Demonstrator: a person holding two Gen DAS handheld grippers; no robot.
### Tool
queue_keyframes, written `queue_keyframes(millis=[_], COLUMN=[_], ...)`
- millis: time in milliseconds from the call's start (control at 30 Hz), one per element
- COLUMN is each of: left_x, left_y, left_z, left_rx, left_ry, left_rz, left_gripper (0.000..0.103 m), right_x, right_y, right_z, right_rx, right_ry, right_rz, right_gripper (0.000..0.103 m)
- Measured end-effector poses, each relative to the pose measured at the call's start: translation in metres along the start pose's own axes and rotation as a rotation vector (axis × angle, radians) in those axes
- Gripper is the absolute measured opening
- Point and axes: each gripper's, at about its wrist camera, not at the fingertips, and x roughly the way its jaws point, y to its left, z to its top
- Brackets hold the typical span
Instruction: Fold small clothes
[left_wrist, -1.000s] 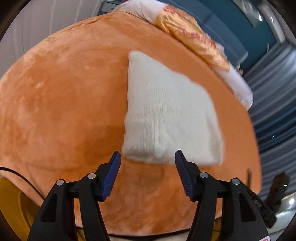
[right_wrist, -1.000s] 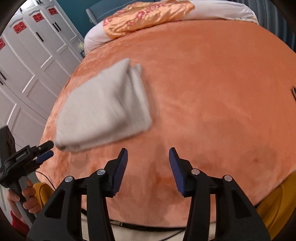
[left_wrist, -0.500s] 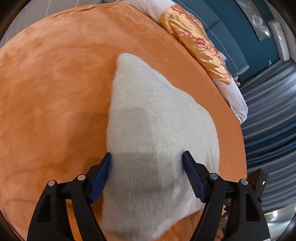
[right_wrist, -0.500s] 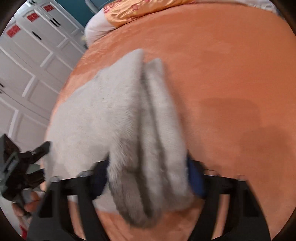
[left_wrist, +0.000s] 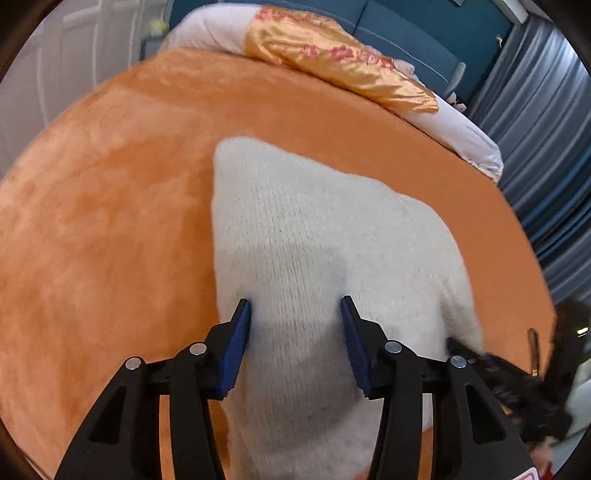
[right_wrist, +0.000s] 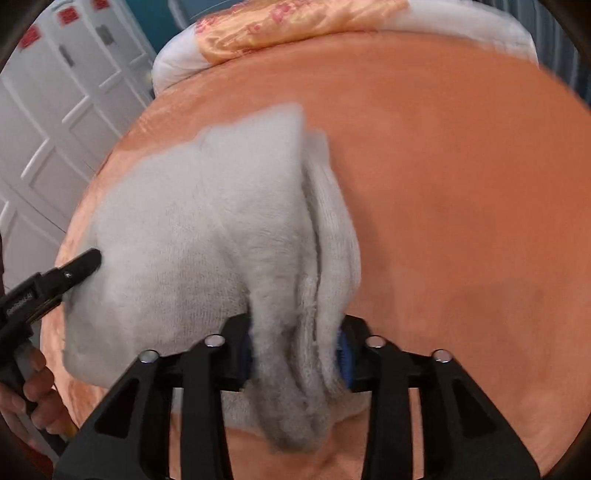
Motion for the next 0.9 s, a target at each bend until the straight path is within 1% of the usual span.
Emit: queue_keyframes(millis=[33, 100, 133, 200, 233, 267, 300, 333, 367, 433, 467, 533, 567, 633, 700, 733, 767, 800, 900], left_x=[-0.009, -0.032, -0.044, -0.052, -0.056, -0.053, -0.050, -0.041, -0.030, -0.017, -0.011, -0.009, -0.011, -0.011, -0.006, -0.004, -0.001, -0.003, -0.018], left_y=[-0.003, -0.008, -0.009, -0.011, -0.012, -0.013, -0.013, -0.012, -0.009, -0.002, 0.001, 0.002, 0.001, -0.002, -0.004, -0.005, -0.005, -0.005, -0.010], left_z=[0.000, -0.003, -0.007, -0.013, -0.018, -0.021, -0.025, -0.029, -0.035, -0.040, -0.044, -0.046, -0.046, -0.046, -0.048, -0.050, -0.051, -0.050, -0.049], left_rx=[0.013, 0.013, 0.014, 0.014, 0.005, 0.005, 0.007, 0.011, 0.004, -0.020, -0.028, -0.035, -0.035, -0.016, -0.003, -0.001, -0.002, -0.007, -0.013], left_ry=[-0.010, -0.035, -0.042, -0.040, -0.028, -0.014, -0.002, 0.016, 0.056, 0.092, 0.107, 0.109, 0.105, 0.100, 0.107, 0.111, 0.118, 0.119, 0.107], left_rz=[0.022, 0.033, 0.043, 0.062, 0.066, 0.070, 0.086, 0.112, 0.143, 0.157, 0.175, 0.184, 0.183, 0.202, 0.219, 0.225, 0.231, 0.236, 0.239], left_gripper=[0.046, 0.045, 0.045, 0.045, 0.045, 0.045, 0.045, 0.045, 0.045, 0.045, 0.045, 0.046, 0.045, 0.045, 0.046, 0.046, 0.046, 0.046, 0.046], right_x=[-0.018, -0.046, -0.062, -0.076, -0.080, -0.078, -0.071, -0.061, -0.046, -0.021, -0.017, -0.031, -0.042, -0.054, -0.041, -0.025, -0.019, -0.021, -0.047], right_y=[0.006, 0.018, 0.027, 0.038, 0.044, 0.047, 0.049, 0.046, 0.042, 0.023, 0.017, 0.020, 0.023, 0.024, 0.017, 0.012, 0.011, 0.014, 0.027], right_z=[0.001, -0.003, -0.008, -0.015, -0.022, -0.027, -0.032, -0.035, -0.037, -0.049, -0.052, -0.050, -0.048, -0.047, -0.048, -0.052, -0.053, -0.053, -0.052], right_rx=[-0.001, -0.044, -0.087, -0.148, -0.181, -0.198, -0.208, -0.210, -0.204, -0.168, -0.149, -0.144, -0.147, -0.148, -0.141, -0.141, -0.143, -0.145, -0.146], right_ry=[-0.032, -0.102, -0.137, -0.170, -0.174, -0.160, -0.132, -0.096, -0.053, 0.050, 0.064, 0.039, 0.011, -0.018, 0.020, 0.069, 0.086, 0.072, 0.021], right_rz=[-0.008, -0.043, -0.055, -0.071, -0.071, -0.063, -0.064, -0.073, -0.082, -0.103, -0.090, -0.076, -0.069, -0.071, -0.085, -0.101, -0.107, -0.110, -0.083], right_gripper=[0.037, 0.036, 0.033, 0.024, 0.018, 0.009, 0.006, 0.003, 0.002, 0.000, 0.000, 0.000, 0.000, 0.000, 0.000, 0.000, 0.000, 0.000, 0.002])
